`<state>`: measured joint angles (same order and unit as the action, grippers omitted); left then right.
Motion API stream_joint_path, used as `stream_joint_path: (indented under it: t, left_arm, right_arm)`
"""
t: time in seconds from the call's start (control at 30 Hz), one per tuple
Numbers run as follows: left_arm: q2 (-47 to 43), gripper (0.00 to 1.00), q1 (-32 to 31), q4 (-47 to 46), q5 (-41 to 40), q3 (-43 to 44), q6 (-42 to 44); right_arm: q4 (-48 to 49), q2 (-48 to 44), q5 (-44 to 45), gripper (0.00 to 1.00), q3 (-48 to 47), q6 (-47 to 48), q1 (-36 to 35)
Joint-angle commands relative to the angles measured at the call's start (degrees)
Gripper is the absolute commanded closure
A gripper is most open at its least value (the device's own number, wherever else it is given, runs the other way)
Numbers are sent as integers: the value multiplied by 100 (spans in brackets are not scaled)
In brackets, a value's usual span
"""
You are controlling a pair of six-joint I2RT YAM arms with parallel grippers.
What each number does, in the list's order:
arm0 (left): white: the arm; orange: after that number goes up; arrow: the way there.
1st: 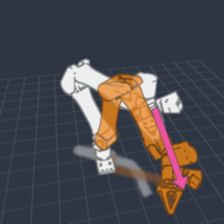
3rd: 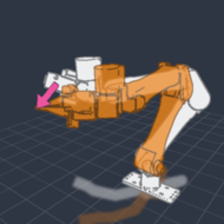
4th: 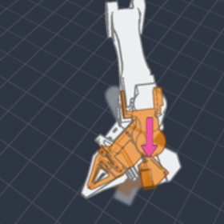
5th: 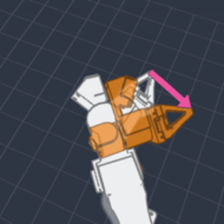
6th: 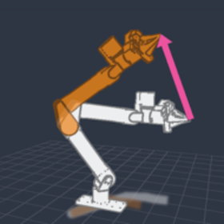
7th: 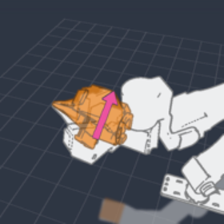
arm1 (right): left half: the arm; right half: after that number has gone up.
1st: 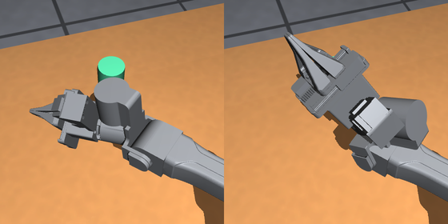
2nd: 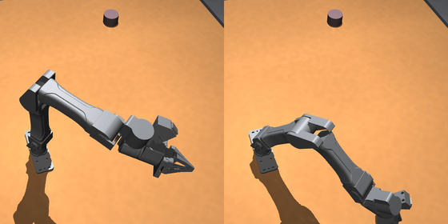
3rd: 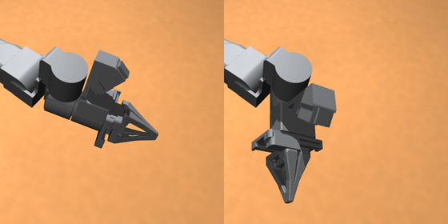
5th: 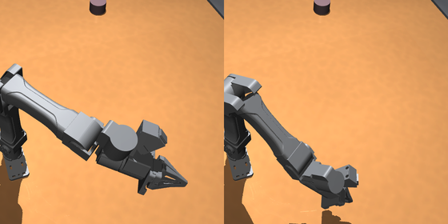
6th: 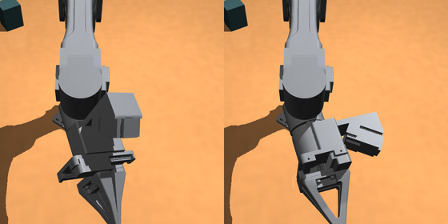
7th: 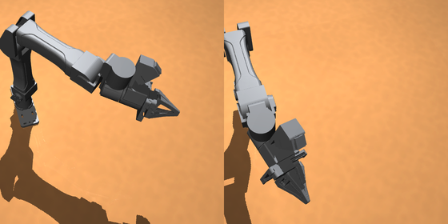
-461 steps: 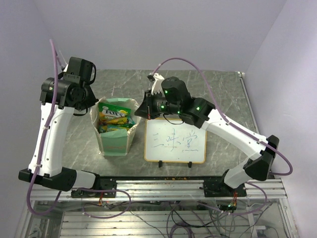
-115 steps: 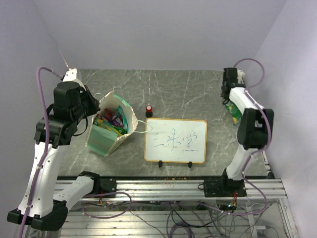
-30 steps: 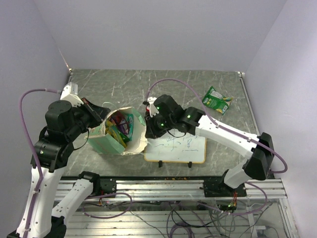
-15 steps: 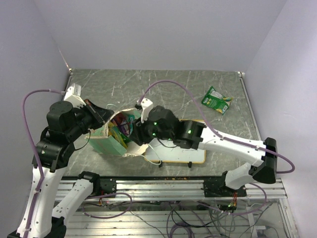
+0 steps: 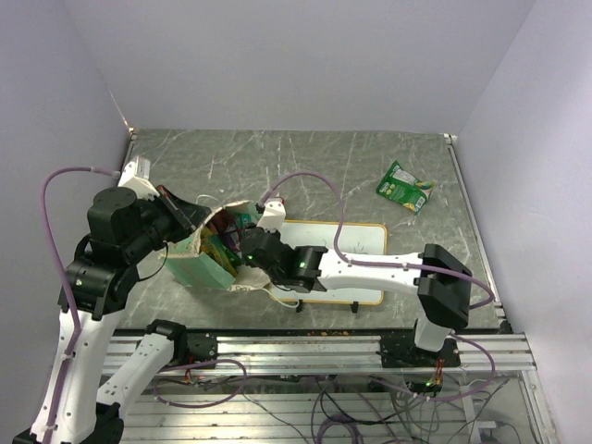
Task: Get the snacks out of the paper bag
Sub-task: Take out the snack from the paper bag.
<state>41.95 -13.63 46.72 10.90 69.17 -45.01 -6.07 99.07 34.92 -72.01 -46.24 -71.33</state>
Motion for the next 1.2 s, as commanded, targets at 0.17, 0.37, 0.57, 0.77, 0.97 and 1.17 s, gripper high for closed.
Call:
stream_joint_path:
  t: [0.17,0.37,0.57,0.77,0.97,1.17]
  left_arm:
    - [-74,93,31,-1,-49,115,-32]
    - [-39,93,27,116,123,205,109]
    - [-47,93,27,122,301,228,156]
    - [-142,93,31,207,312,235,170]
    - [-109,93,27,415,166,362,283]
    - [-78,93,29,490,-23,361,300]
  right_arm:
    - [-419,633,794,71,-444,-1474,187]
    - [-749,977,951,71,-793,-1851,221]
    - [-872,1289,999,71,-1006,-2061,293]
    - [-1172,1549,1103,72,-1238,-2279,397]
    - [-997,1647,1105,71,-1242,-2088,432]
    - [-412,1839,922,73,-1111,-1642,462]
